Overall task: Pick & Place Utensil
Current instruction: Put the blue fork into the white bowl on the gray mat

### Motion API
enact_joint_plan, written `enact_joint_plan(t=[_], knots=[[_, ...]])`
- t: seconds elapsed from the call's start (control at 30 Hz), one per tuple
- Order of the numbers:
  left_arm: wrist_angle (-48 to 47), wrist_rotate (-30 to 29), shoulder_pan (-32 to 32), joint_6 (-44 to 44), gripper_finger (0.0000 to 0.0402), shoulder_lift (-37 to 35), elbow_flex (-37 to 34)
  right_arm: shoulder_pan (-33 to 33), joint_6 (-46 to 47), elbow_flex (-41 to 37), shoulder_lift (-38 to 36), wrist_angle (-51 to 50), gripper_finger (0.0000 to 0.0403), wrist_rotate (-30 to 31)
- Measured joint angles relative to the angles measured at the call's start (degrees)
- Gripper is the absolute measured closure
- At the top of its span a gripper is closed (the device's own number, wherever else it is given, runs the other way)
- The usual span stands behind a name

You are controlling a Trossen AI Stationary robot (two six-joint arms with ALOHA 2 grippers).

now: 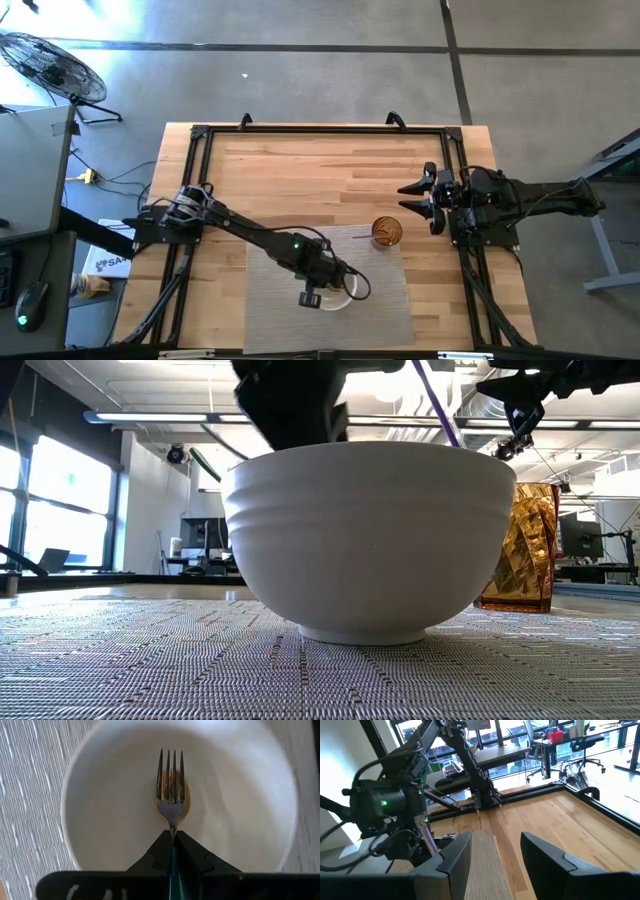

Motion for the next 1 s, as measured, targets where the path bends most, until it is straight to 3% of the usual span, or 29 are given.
enact_joint_plan(t=[0.27, 0.8, 1.0], knots=[[-0.02, -2.67, 0.00, -0.02, 0.0389, 0.00, 0.00, -0.01, 0.00, 0.00, 0.00, -0.01, 0.0238, 0.00], [0.50, -2.40, 0.02, -0.39, 0.0388, 0.00, -1.29, 0.00, 0.01, 0.00, 0.00, 0.02, 0.0238, 0.01], [0.53, -2.20, 0.00, -0.41, 0.0354, 0.00, -1.29, 0.00, 0.00, 0.00, 0.00, 0.02, 0.0238, 0.02]])
